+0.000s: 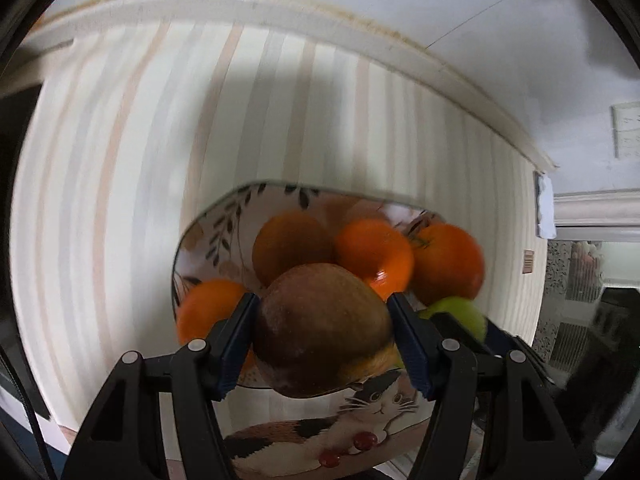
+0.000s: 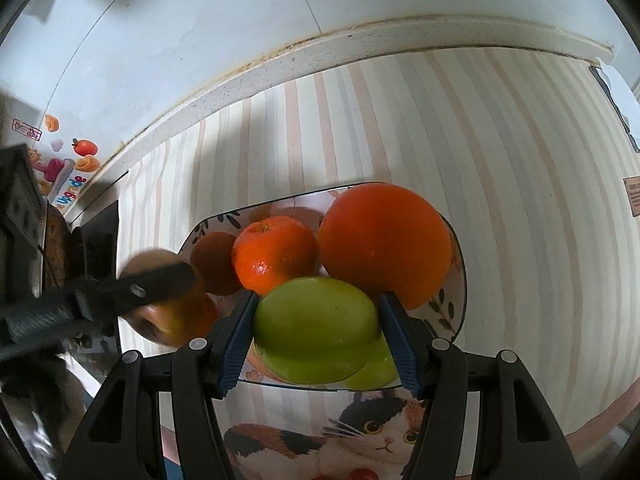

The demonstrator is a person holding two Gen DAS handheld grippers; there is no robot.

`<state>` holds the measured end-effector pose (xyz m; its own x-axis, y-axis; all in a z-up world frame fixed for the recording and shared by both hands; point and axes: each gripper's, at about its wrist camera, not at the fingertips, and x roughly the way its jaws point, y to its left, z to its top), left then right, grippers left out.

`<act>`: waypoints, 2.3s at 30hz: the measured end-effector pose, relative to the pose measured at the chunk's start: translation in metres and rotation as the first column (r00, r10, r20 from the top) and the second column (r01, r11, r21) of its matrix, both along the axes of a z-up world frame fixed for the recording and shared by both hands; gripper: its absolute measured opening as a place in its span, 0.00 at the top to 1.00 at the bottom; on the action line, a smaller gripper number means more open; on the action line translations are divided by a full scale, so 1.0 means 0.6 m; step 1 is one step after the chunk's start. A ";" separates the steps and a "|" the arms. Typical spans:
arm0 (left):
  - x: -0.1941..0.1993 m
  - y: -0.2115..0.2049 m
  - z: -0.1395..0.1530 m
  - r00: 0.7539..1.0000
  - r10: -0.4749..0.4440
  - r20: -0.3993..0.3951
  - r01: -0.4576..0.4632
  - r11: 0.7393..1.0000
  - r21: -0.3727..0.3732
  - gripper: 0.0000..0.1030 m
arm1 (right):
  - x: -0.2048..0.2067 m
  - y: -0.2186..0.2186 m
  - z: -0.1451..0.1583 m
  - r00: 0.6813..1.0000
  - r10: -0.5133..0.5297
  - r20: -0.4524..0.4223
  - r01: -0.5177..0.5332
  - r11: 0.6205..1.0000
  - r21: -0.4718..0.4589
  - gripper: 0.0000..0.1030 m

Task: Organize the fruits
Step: 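Lower the green apple onto the plate with the right tool while the left lowers the brown apple, then open both tools and lift them away from the plate, then grasp a red ball on the cat mat with the right tool while the left grasps another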

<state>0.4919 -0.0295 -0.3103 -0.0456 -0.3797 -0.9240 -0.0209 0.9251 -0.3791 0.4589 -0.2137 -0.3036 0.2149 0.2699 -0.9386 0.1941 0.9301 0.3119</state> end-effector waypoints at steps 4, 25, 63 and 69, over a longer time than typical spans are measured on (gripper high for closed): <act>-0.009 -0.003 -0.013 0.999 0.040 -0.020 -0.040 0.998 -0.038 0.38 | 0.002 0.000 0.000 1.000 -0.005 -0.001 0.005 1.000 0.000 0.36; -0.010 -0.004 0.003 0.998 0.066 0.002 -0.066 0.998 0.022 0.38 | -0.007 -0.033 0.020 0.989 -0.136 0.054 0.131 0.988 0.086 0.26; -0.314 -0.007 0.271 0.889 -0.087 0.450 -0.048 0.959 0.280 0.20 | -0.259 -0.041 0.276 0.963 0.059 0.261 0.003 0.973 -0.229 0.08; -0.323 -0.021 0.243 0.911 -0.081 0.405 -0.044 0.956 0.290 0.20 | -0.272 -0.054 0.258 0.973 0.060 0.224 -0.018 0.983 -0.185 0.08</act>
<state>0.2980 -0.0423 -0.1645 0.3551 -0.0984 -0.9296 0.0960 0.9930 -0.0685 0.2956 -0.2463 -0.1486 0.4209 0.1131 -0.9000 0.0996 0.9804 0.1697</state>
